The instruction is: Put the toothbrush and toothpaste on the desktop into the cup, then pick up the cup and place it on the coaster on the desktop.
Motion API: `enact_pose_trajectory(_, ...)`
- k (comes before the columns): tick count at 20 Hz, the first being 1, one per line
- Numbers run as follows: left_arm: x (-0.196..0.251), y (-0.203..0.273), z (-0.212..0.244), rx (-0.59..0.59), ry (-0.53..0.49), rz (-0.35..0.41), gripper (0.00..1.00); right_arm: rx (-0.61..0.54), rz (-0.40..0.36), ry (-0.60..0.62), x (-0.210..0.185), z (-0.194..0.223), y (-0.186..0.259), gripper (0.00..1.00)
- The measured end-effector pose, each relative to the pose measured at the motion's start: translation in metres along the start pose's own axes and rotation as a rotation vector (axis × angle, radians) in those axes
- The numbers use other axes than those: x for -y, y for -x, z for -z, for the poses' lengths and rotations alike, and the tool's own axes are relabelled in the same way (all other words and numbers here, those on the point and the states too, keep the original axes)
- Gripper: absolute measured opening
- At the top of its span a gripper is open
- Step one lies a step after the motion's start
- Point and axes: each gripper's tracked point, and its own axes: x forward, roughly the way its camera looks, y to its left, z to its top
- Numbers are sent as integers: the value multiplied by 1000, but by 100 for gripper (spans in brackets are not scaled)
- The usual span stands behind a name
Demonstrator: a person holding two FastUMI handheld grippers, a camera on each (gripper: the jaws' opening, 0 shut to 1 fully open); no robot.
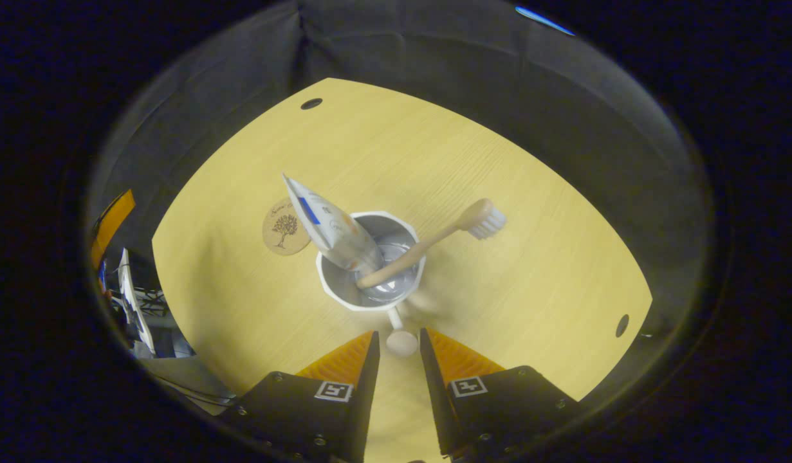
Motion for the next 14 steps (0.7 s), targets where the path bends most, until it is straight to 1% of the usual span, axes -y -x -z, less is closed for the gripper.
enact_pose_trajectory(5,-6,0,3,-19,0,-24,43,-7,4,5,3,-5,-21,42)
enact_pose_trajectory(7,-7,0,3,-22,-5,-29,43,3,11,1,12,-1,-19,41)
enact_pose_trajectory(10,-4,-3,4,-23,-10,-31,42,21,15,-3,13,4,-22,41)
enact_pose_trajectory(11,-1,-3,4,-23,-11,-26,42,40,34,-7,18,-4,-18,34)
enact_pose_trajectory(12,1,-3,5,-24,-13,-26,42,38,28,-8,17,-1,-24,27)
enact_pose_trajectory(13,3,-3,5,-26,-14,-22,42,40,35,-15,17,0,-16,27)
enact_pose_trajectory(14,7,-4,5,-27,-13,-17,42,49,36,-20,15,-2,-22,23)
